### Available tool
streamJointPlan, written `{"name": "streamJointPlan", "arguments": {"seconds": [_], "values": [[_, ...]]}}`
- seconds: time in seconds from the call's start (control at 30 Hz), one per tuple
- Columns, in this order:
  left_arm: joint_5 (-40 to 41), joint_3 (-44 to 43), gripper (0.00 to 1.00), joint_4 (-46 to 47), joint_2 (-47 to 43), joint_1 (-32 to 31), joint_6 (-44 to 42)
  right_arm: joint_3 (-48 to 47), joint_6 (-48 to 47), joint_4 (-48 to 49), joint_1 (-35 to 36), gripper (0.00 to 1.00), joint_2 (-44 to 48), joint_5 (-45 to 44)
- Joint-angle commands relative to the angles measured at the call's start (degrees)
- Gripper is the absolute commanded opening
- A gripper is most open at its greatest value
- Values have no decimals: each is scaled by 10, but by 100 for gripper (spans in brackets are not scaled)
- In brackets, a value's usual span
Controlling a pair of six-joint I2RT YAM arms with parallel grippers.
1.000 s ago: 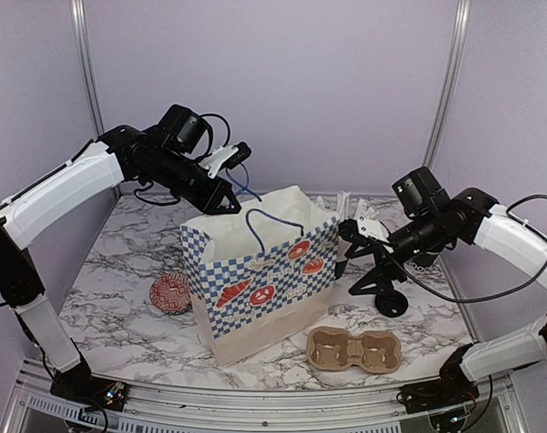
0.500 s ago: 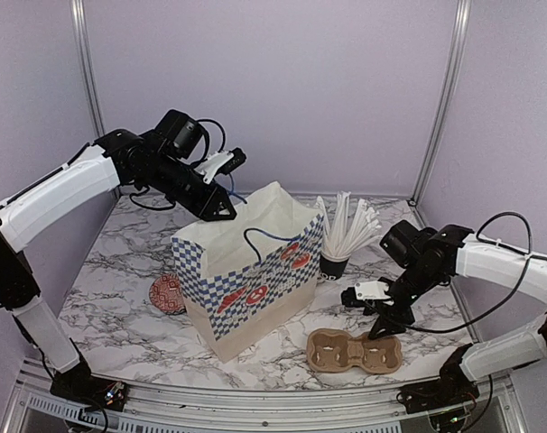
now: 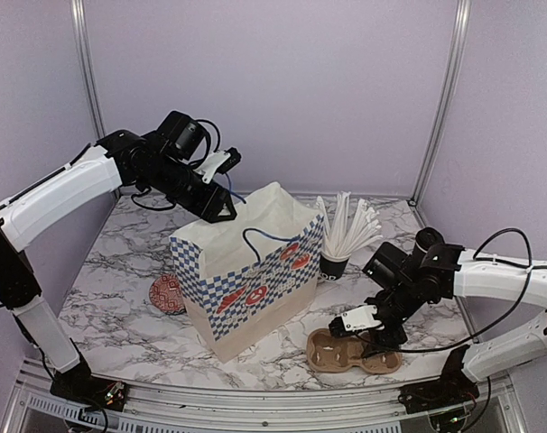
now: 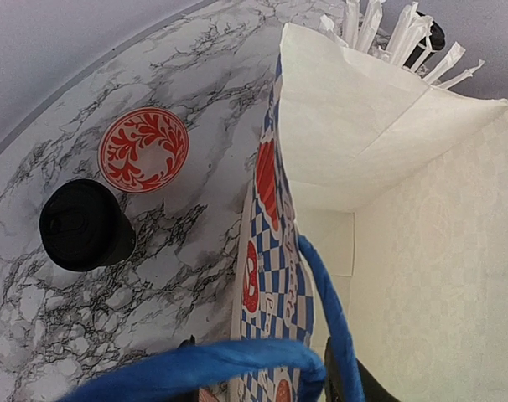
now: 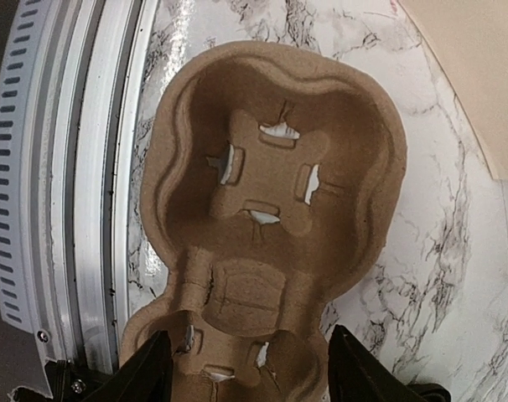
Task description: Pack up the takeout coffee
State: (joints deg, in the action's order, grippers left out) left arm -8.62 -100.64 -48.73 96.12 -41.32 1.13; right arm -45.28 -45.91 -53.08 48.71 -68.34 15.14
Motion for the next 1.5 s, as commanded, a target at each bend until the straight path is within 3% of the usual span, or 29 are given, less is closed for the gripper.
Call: {"name": "streamJointPlan", "arguments": {"seconds": [0.0, 0.23, 0.47, 0.9, 1.23, 1.47], "values": [[20, 10, 52, -4, -17, 1, 9, -1, 18, 22, 25, 59, -6, -17], [27, 14, 53, -4, -28, 1, 9, 3, 8, 26, 42, 53, -39, -8], [31, 28, 54, -4, -38, 1, 11, 20, 17, 60, 43, 52, -59, -61], [23, 22, 54, -3, -28, 1, 10, 27, 32, 88, 41, 35, -48, -122], [15, 24, 54, -2, -33, 1, 12, 10, 61, 73, 15, 43, -53, -63], [17, 18, 55, -3, -32, 2, 11, 21, 66, 79, 10, 45, -73, -81]]}}
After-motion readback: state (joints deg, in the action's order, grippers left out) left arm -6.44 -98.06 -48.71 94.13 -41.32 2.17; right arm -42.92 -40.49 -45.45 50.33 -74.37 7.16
